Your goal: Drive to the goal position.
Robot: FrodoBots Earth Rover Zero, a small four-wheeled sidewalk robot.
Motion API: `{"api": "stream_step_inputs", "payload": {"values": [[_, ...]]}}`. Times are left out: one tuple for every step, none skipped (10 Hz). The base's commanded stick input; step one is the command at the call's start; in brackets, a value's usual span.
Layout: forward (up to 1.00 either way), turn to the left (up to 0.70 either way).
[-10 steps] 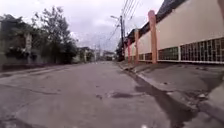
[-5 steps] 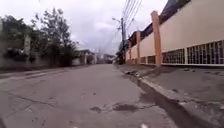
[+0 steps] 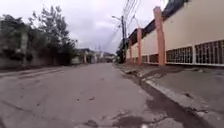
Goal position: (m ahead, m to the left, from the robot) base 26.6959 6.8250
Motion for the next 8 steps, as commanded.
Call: {"api": "stream_step_inputs", "payload": {"values": [[0.70, 0.00], [0.70, -0.01], [0.70, -0.17], [0.70, -0.06], [0.70, 0.00], [0.70, 0.00], [0.70, 0.00], [0.70, 0.00]]}}
